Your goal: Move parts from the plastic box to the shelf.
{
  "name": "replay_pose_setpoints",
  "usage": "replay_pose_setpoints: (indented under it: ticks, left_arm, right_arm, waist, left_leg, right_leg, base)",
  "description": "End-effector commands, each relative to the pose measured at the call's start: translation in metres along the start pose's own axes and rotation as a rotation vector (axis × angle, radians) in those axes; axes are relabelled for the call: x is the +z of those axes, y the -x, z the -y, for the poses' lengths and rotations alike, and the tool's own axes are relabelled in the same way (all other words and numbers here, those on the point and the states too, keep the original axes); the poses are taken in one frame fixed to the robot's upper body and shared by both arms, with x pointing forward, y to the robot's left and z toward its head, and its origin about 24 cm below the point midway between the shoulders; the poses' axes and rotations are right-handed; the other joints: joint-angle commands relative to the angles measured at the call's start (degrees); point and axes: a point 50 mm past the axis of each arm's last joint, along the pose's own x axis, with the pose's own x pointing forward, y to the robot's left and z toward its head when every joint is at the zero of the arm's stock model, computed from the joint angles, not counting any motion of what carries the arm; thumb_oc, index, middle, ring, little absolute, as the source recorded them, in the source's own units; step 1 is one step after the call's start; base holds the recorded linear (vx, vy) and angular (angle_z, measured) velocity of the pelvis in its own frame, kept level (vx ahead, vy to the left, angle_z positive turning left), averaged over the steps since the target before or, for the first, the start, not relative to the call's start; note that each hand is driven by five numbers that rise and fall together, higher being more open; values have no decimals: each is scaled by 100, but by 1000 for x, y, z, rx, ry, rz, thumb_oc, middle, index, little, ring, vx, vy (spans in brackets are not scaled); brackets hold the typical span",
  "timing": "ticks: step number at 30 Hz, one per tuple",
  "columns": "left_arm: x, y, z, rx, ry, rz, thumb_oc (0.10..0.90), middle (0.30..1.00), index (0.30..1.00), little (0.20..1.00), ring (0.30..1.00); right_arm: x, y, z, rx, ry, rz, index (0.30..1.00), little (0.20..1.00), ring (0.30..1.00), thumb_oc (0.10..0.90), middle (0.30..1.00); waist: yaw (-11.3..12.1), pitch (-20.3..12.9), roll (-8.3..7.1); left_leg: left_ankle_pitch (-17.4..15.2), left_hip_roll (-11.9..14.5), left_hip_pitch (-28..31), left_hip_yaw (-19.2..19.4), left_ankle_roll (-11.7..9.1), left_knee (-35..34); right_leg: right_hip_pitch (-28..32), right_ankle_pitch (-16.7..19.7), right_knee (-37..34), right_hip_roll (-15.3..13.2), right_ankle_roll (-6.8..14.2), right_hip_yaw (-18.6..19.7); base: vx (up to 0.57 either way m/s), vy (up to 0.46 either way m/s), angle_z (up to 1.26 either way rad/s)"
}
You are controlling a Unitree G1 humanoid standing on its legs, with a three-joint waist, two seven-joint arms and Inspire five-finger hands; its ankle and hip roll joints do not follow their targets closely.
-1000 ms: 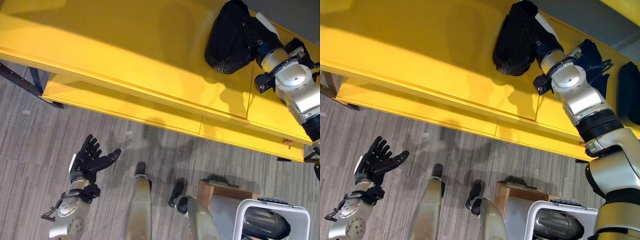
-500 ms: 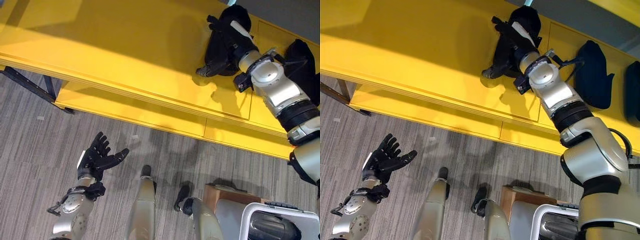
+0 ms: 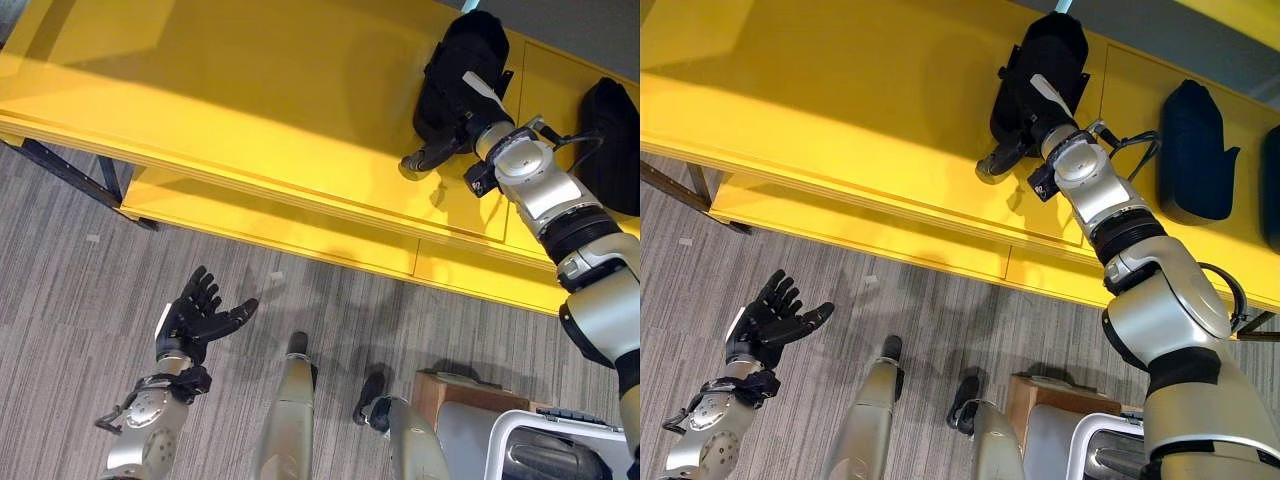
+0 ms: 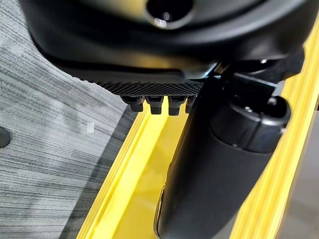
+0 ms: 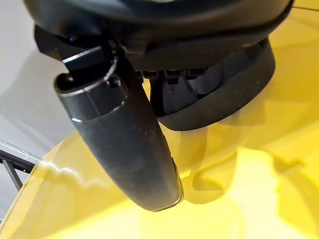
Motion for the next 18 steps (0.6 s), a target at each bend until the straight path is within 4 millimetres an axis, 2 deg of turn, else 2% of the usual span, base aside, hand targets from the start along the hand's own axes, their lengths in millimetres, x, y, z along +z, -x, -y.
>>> replay_pose_setpoints:
  ticks: [1,5,9,12,18]
  left_arm:
    - [15,3,3,-56,-16,86,900,1000,1000,1000,1000]
    - [12,4,3,-51,-8,80,900,1000,1000,1000,1000]
    - [11,5,2,-48,-5,79,900,1000,1000,1000,1000]
    - [10,6,2,-49,-3,75,900,1000,1000,1000,1000]
    - [7,7,4,-56,2,66,900,1000,1000,1000,1000]
  right_arm:
    - [25,2,29,-110,-18,123,1000,1000,1000,900,1000]
    - [11,8,36,-127,-9,98,1000,1000,1000,900,1000]
    - [12,12,37,-110,-13,128,1000,1000,1000,900,1000]
    - [12,15,34,-90,-28,148,1000,1000,1000,900,1000]
    - [0,17,23,-52,-29,123,1000,1000,1000,900,1000]
  waist:
    - [28,-500,-71]
    - [12,-483,-67]
    - [-14,-467,-64]
    - [-38,-461,-63]
    - [-66,-431,-37]
  left_leg:
    - [-626,120,-93,-272,21,496]
    - [-629,118,-104,-266,25,509]
    - [-636,124,-100,-253,29,505]
    - [-646,134,-99,-243,33,516]
    - [-653,145,-106,-215,39,535]
  right_leg:
    - [237,-86,268,-319,261,246]
    - [232,-88,275,-325,262,243]
    - [212,-99,287,-325,260,255]
    - [187,-110,315,-328,254,282]
    - [162,-139,355,-337,243,303]
  base:
    - [0,0,0]
    - [0,0,0]
    - [0,0,0]
    - [0,0,0]
    - [0,3,-1]
